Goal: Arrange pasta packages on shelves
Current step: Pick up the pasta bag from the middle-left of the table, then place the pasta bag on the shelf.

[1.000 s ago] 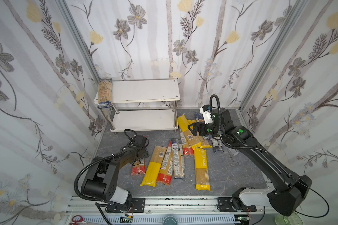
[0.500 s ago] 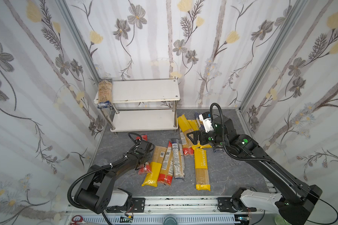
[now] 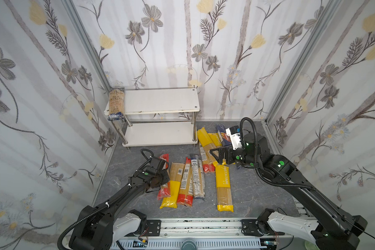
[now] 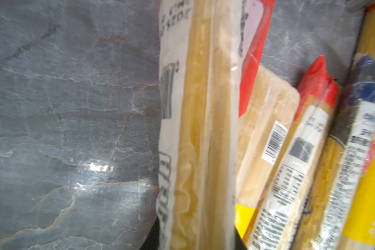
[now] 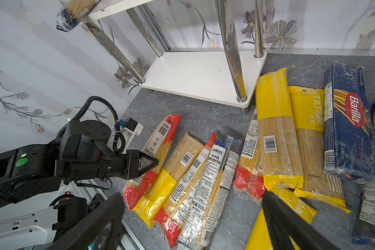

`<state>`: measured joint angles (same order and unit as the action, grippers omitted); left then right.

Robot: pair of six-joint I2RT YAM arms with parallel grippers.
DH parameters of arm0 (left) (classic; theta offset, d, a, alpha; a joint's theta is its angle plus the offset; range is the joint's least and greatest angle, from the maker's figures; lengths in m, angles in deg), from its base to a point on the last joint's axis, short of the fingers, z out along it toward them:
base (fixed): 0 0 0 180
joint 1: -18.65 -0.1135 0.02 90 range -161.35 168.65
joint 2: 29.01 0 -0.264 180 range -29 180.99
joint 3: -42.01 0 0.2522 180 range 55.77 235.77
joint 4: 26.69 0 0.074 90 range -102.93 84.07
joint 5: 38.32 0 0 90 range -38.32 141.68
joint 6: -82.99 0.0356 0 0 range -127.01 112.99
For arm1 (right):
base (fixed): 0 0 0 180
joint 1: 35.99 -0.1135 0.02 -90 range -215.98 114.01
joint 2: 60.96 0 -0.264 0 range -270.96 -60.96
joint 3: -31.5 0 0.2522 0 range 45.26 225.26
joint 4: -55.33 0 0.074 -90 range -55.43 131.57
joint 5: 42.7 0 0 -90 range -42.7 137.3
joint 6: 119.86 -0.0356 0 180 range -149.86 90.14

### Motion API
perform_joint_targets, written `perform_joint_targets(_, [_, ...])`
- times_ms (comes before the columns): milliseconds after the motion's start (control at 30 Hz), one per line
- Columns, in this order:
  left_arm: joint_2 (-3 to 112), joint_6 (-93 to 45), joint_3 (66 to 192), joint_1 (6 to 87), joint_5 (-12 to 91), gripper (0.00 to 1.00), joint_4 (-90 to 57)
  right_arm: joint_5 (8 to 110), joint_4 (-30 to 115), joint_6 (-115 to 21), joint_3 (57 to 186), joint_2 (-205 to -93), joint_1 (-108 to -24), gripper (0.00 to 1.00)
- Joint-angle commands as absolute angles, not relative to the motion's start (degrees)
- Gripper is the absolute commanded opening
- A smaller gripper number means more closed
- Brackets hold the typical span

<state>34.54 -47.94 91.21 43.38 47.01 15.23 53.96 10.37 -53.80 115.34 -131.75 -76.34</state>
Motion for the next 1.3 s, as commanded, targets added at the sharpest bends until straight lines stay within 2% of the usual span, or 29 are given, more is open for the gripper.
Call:
perform_joint_targets(0, [32.68, -48.97, 95.59, 44.95, 44.63, 0.0, 17.21, 53.17, 10.07, -54.09, 115.66, -131.15, -76.34, 1.0])
perform_joint_targets(300, [33.72, -52.9, 109.62, 60.7, 52.13, 0.0, 27.01, 52.67, 7.2, -53.2, 115.64, -127.79, -76.34, 1.0])
perform_joint_targets(433, [39.79, -53.42, 118.91, 69.35, 56.5, 0.0, 29.98, 51.4, 5.51, -52.63, 115.61, -125.83, -76.41, 1.0])
perform_joint_targets(633, [50.91, -51.28, 137.86, 77.61, 63.74, 0.0, 36.2, 49.54, 3.28, -52.53, 115.49, -122.37, -76.46, 1.0])
perform_joint_targets(767, [56.19, -48.17, 149.29, 78.59, 67.94, 0.0, 41.91, 47.98, 2.39, -52.7, 115.05, -119.76, -76.42, 1.0])
perform_joint_targets(867, [60.94, -44.32, 160.39, 78.55, 75.14, 0.0, 47.87, 46.56, 2.47, -52.69, 114.87, -118.55, -76.42, 1.0])
perform_joint_targets(1033, [73.03, -37.14, 185.61, 77.19, 88.74, 0.0, 59.13, 45.79, 3.95, -52.46, 115.37, -119.44, -76.38, 1.0])
perform_joint_targets(1133, [80.35, -33.03, 201.27, 74.02, 89.91, 0.0, 61.94, 45.67, 4.9, -51.9, 116.72, -120.97, -76.37, 1.0])
perform_joint_targets(1267, [82.97, -30.36, 209.32, 68.87, 89.71, 0.0, 61.09, 44.41, 5.25, -50.03, 119.95, -123.43, -76.24, 1.0])
